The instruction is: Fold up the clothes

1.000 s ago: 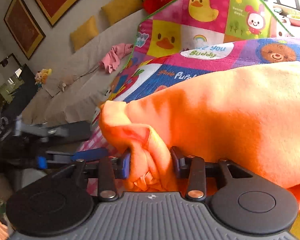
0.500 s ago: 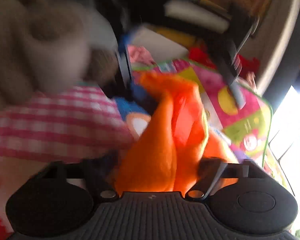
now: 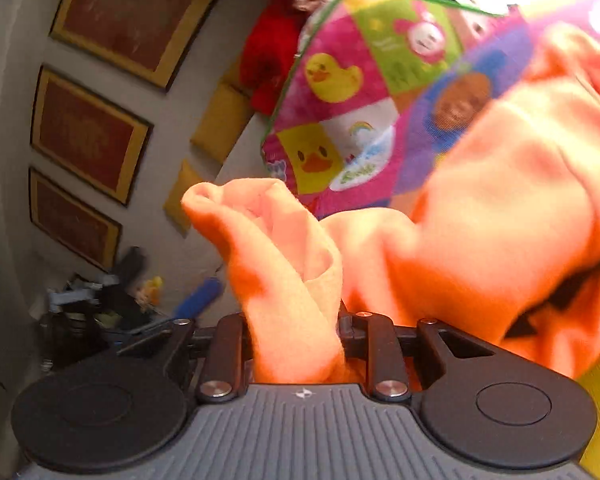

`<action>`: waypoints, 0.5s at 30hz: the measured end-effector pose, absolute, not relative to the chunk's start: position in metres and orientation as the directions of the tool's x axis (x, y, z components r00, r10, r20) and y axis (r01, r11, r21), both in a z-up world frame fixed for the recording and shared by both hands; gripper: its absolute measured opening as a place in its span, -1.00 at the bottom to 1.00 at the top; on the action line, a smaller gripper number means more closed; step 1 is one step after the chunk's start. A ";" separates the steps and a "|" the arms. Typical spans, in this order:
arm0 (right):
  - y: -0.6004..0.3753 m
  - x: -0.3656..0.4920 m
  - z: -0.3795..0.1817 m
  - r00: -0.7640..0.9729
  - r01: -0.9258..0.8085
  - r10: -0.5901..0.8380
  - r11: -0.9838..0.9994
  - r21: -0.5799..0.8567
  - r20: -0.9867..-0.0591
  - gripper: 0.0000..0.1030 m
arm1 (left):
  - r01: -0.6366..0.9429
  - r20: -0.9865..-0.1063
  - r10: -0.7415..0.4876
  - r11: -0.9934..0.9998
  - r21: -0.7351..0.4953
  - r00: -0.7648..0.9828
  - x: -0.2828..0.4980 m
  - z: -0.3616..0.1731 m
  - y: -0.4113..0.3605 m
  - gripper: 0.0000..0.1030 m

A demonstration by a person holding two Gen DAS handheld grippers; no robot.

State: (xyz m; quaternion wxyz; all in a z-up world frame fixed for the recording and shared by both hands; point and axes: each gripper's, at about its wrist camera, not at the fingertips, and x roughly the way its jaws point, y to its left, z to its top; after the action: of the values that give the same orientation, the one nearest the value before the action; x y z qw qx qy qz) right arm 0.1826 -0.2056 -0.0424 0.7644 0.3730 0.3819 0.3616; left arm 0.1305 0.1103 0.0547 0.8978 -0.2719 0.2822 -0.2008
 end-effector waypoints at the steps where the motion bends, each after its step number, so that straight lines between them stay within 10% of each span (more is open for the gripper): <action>1: -0.208 0.184 -0.048 0.443 -0.259 0.836 0.466 0.846 -0.325 -0.56 | 0.198 -0.427 -0.507 0.786 -0.586 0.749 0.138 0.048 0.101 0.87; 7: -0.220 0.137 -0.020 0.649 -0.423 0.632 0.762 0.489 -0.424 -0.39 | 0.157 -0.584 -0.486 0.838 -0.523 0.650 0.186 0.009 0.061 0.89; 15: -0.189 0.057 0.002 0.865 -0.495 0.412 0.798 -0.345 -0.288 0.59 | 0.166 -0.644 -0.482 0.857 -0.488 0.594 0.221 -0.008 0.029 0.89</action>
State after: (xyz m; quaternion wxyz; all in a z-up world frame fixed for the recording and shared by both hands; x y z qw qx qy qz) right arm 0.0573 -0.1891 0.0023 0.9428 -0.2084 0.0996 0.2403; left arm 0.2208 0.0291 -0.0083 0.8718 -0.1922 0.4105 -0.1856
